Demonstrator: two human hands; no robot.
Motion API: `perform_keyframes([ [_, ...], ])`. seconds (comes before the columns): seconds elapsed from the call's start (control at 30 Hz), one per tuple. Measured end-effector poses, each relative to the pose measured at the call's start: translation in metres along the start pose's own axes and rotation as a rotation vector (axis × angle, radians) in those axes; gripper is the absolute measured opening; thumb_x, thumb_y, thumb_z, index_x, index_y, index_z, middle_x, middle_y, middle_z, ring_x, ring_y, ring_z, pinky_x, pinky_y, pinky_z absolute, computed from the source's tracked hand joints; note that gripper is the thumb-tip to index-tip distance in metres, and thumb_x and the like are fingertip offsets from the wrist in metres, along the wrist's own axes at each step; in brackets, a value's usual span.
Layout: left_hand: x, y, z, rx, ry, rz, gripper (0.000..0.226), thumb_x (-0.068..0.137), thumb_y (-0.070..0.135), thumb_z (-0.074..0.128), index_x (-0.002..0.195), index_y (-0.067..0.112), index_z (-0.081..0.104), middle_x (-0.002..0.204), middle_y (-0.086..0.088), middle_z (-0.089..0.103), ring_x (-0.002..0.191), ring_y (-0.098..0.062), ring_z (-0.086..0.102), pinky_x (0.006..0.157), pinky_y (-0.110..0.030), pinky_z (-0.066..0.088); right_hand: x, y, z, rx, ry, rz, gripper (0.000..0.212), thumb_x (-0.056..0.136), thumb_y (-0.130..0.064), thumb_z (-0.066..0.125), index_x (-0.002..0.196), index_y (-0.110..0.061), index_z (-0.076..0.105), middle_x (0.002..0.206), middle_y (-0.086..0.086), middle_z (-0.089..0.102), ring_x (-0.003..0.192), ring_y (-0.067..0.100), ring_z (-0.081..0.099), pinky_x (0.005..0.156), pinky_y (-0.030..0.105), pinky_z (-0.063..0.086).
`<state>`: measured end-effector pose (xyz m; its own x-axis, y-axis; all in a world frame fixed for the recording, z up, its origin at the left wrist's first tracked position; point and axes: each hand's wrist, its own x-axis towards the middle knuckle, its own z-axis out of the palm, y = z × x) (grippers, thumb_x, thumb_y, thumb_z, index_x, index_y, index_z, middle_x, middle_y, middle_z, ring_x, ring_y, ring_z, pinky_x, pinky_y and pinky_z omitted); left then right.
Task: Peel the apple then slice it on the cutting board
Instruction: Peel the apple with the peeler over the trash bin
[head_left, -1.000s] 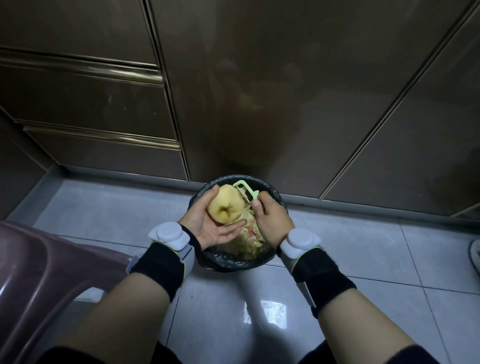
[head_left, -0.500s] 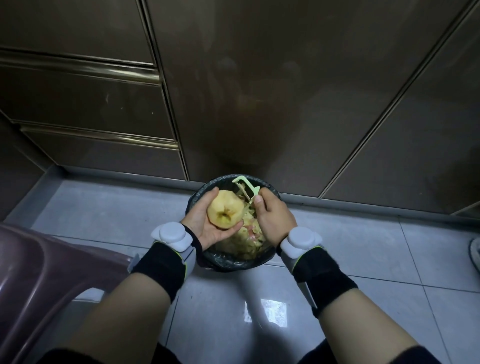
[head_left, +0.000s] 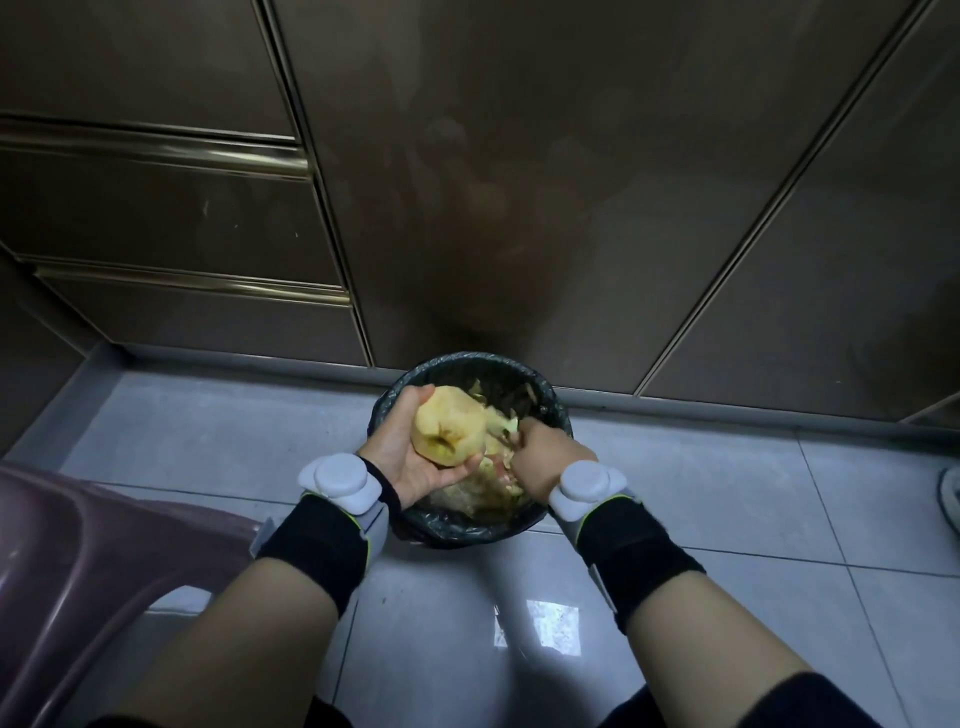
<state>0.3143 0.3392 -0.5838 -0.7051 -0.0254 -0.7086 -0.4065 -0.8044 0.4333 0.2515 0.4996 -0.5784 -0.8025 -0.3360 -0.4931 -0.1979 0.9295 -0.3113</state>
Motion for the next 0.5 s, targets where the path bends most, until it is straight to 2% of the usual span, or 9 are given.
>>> perform_keyframes([
  [0.1,0.0038,0.0008,-0.0063,-0.022,0.019,0.019,0.056,0.085,0.039,0.064,0.131,0.008,0.054,0.126,-0.024,0.060,0.112,-0.041,0.059,0.076,-0.049,0.056,-0.0007,-0.0044,-0.0047,0.010,0.098,-0.022,0.023,0.099,-0.032,0.035,0.111,-0.015,0.045,0.106,0.013,0.064,0.094,0.034,0.061,0.073,0.036,0.042],
  [0.2,0.0064,0.0006,-0.0083,-0.023,0.057,0.045,0.057,0.083,0.038,0.069,0.131,0.012,0.054,0.125,-0.021,0.061,0.110,-0.040,0.061,0.076,-0.052,0.056,-0.0032,-0.0034,-0.0047,0.003,0.121,-0.035,0.026,0.100,-0.034,0.034,0.112,-0.012,0.038,0.104,0.013,0.064,0.093,0.035,0.062,0.073,0.037,0.043],
  [0.3,0.0053,0.0015,-0.0069,0.041,0.097,0.066,0.053,0.081,0.040,0.073,0.125,0.016,0.057,0.122,-0.018,0.064,0.106,-0.037,0.064,0.072,-0.050,0.058,-0.0046,0.0005,-0.0062,-0.013,0.068,0.007,0.029,0.096,-0.029,0.043,0.116,-0.010,0.034,0.102,0.008,0.061,0.096,0.034,0.062,0.074,0.037,0.043],
  [0.37,0.0047,0.0006,-0.0064,0.068,0.131,0.061,0.050,0.079,0.041,0.076,0.120,0.018,0.059,0.121,-0.016,0.064,0.104,-0.035,0.064,0.072,-0.049,0.059,-0.0065,0.0020,-0.0060,-0.081,-0.018,0.052,0.038,0.092,-0.023,0.049,0.123,-0.006,0.034,0.111,0.011,0.062,0.099,0.033,0.062,0.076,0.036,0.044],
  [0.5,0.0043,0.0012,-0.0073,0.080,0.154,0.051,0.048,0.077,0.043,0.077,0.116,0.021,0.060,0.121,-0.014,0.063,0.102,-0.032,0.065,0.076,-0.049,0.058,-0.0084,-0.0005,-0.0076,-0.168,0.024,0.053,0.043,0.090,-0.019,0.050,0.128,-0.010,0.032,0.113,0.011,0.062,0.098,0.032,0.062,0.074,0.035,0.043],
])
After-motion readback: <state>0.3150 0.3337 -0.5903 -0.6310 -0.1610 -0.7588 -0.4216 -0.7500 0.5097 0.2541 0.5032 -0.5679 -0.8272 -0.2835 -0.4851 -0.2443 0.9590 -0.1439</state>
